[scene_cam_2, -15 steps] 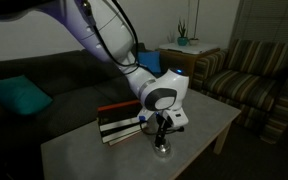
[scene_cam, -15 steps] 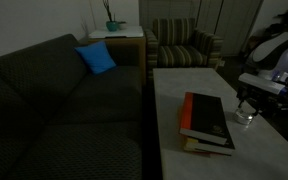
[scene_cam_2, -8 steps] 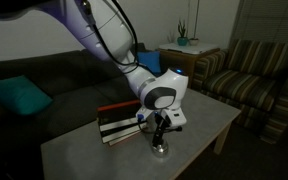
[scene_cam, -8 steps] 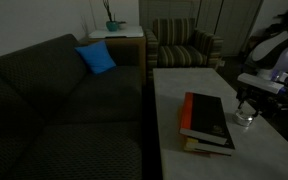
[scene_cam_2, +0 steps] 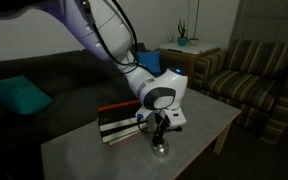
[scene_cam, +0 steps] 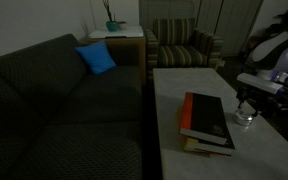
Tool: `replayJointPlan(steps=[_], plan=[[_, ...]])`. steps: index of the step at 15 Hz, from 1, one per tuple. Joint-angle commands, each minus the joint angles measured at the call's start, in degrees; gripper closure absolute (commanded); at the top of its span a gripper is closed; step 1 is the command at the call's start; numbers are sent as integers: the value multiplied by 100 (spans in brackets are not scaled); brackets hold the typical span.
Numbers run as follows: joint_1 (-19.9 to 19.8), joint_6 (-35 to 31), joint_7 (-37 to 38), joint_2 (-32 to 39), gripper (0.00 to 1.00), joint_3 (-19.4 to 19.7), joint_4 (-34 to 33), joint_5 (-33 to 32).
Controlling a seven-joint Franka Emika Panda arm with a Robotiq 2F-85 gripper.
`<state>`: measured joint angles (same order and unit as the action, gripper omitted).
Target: Place the lid on the silver container
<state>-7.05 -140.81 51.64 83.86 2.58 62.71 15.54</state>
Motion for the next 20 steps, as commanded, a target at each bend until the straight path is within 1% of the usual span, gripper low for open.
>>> replayJointPlan(steps=[1,7,12,15,16,20], plan=[[108,-493,201,-345,56,128,668,33],[289,-1204,423,-672,56,330,1336,-9],[360,-1507,345,-854,56,423,1588,-20],[160,-1532,-87,-819,56,192,1439,-48],[139,-1586,-221,-790,56,145,1393,-56],[72,-1366,-758,-591,56,-48,1060,82]])
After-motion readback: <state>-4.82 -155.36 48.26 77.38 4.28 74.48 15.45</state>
